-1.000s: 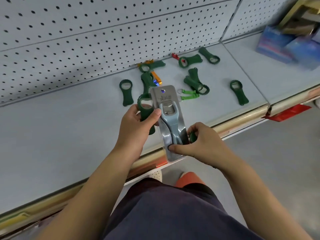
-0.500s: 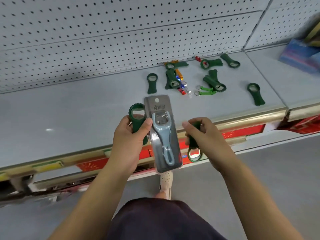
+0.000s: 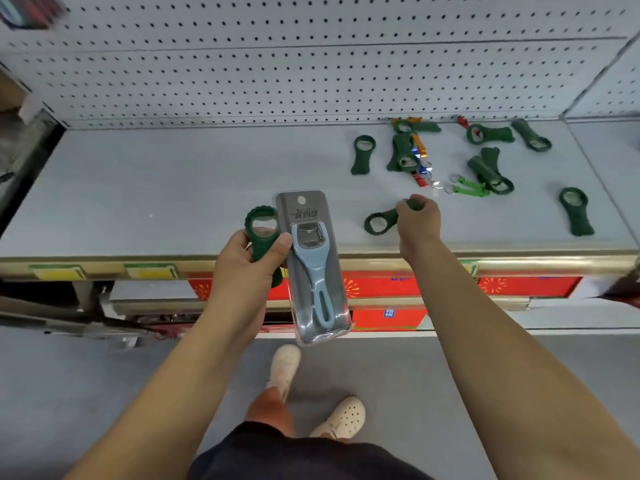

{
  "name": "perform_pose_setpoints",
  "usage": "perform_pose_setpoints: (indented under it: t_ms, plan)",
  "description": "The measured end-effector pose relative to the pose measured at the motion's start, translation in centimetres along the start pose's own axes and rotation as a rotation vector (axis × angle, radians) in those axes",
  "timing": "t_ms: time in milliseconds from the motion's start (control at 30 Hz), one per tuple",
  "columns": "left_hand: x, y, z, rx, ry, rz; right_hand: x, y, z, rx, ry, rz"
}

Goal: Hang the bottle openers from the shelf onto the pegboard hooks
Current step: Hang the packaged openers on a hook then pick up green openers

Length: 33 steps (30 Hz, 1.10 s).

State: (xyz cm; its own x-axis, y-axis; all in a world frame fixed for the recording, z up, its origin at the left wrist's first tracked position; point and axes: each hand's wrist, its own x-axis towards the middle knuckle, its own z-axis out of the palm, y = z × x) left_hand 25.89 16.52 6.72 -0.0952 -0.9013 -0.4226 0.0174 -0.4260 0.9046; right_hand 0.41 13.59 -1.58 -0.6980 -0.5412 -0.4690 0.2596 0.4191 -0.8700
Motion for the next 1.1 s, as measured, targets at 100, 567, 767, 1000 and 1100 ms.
perform_pose_setpoints:
  t_ms: [100,567,767,1000,1100]
  plan:
    - [0.7,0.5,-1.5,-0.029,-0.008,-0.012,-0.8,-0.1,0.6,-0.241,0.038,-0.113]
    - [8.9,10.5,-17.3,0.045,-0.206,0.207,-22.0,-6.1,20.0,0.037,-0.342,-0.291]
    - [11.5,16.2,-26.0,0.054,-0.206,0.394,-27.1,-9.5,29.5,0.032,-0.35,-0.472]
    - [13.1,20.6,-34.4,-0.089,-0.038,0.51,-33.1,-12.2,36.2,0.068,-0.421,-0.7]
    - [13.4,21.8,-36.5,-0.154,0.008,0.503,-35.2,-13.9,37.8,0.056,-0.442,-0.814]
